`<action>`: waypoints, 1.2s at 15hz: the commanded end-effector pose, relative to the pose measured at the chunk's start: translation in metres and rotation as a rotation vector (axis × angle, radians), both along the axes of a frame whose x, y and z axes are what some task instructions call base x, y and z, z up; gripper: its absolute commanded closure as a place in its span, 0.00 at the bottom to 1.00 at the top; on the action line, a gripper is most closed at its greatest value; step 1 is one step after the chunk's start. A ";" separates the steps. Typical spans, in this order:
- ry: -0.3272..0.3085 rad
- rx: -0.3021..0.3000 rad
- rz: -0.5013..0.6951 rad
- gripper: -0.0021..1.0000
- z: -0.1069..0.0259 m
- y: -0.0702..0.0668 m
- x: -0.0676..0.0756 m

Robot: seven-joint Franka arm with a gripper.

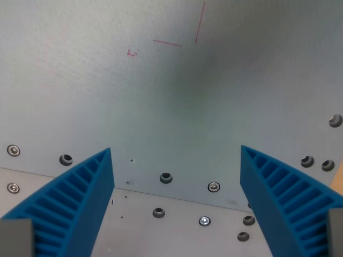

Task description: Rotate around gripper positive y

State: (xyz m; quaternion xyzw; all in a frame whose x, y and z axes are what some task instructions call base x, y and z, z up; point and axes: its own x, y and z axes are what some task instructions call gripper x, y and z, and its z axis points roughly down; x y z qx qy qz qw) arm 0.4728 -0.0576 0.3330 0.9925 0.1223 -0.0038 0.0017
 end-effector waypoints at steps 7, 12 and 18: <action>-0.085 0.019 0.000 0.00 0.002 0.000 0.000; -0.141 0.033 0.001 0.00 0.002 0.000 0.000; -0.209 0.050 0.001 0.00 0.002 0.000 0.000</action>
